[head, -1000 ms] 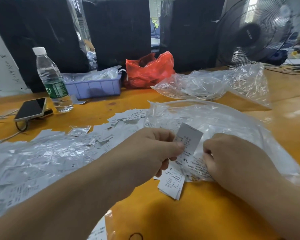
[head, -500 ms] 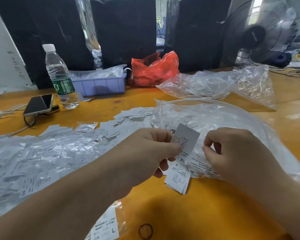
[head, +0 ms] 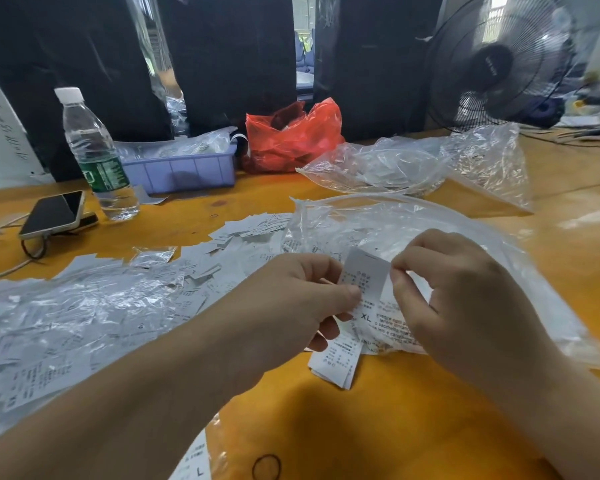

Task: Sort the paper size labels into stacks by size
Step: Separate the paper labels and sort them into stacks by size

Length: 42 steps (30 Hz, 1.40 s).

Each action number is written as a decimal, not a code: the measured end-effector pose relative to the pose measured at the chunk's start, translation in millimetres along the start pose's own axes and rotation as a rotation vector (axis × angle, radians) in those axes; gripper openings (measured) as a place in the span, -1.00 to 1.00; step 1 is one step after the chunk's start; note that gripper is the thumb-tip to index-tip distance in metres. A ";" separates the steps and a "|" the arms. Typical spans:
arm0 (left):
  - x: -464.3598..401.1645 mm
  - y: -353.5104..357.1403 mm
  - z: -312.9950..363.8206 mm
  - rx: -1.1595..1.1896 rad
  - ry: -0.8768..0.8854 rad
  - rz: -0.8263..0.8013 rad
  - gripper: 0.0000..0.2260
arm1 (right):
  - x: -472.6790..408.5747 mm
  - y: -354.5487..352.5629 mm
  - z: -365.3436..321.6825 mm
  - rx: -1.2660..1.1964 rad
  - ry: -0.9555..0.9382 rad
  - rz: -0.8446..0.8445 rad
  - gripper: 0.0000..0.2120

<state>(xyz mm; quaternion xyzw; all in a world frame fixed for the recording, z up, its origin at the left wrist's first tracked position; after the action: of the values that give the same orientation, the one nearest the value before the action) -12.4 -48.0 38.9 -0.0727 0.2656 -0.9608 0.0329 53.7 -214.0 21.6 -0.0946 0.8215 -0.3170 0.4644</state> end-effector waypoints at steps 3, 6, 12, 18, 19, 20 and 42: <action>-1.8 -5.1 0.3 0.015 0.006 0.099 -0.86 | -1.5 -3.4 2.2 -0.090 -0.042 0.093 -0.85; -3.7 -12.3 0.4 0.053 0.000 0.204 -0.88 | -0.7 -5.9 4.1 -0.135 -0.055 0.147 -0.91; -1.0 -15.8 -1.2 0.056 -0.008 0.236 -0.89 | -1.0 -5.3 4.3 -0.200 -0.009 0.157 -0.79; 2.7 -16.8 -6.3 0.038 -0.004 0.207 -0.89 | -2.0 4.9 4.2 -0.153 0.143 -0.120 -0.82; 3.0 -17.3 -6.4 0.037 -0.006 0.203 -0.89 | -2.0 5.2 4.5 -0.149 0.154 -0.144 -0.86; 3.5 -18.4 -6.6 0.039 -0.004 0.200 -0.89 | -2.2 5.6 4.7 -0.149 0.160 -0.164 -0.87; 52.7 -114.7 -25.3 0.100 0.152 0.543 -0.86 | -78.8 36.0 -103.2 -0.626 0.069 -0.222 -0.79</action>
<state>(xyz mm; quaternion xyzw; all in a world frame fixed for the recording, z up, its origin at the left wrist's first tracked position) -71.2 57.6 82.9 0.0749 0.2293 -0.9315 0.2724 17.2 -105.7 93.0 -0.3109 0.8789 -0.1007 0.3474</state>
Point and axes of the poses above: each hand's wrist, its own x-axis away from the middle knuckle, its own y-axis out of the palm, z = x × y, the point moved 2 cm from there along -x, towards the middle knuckle, and after that the axes turned 13 degrees about -x, right-handed, at the moved point
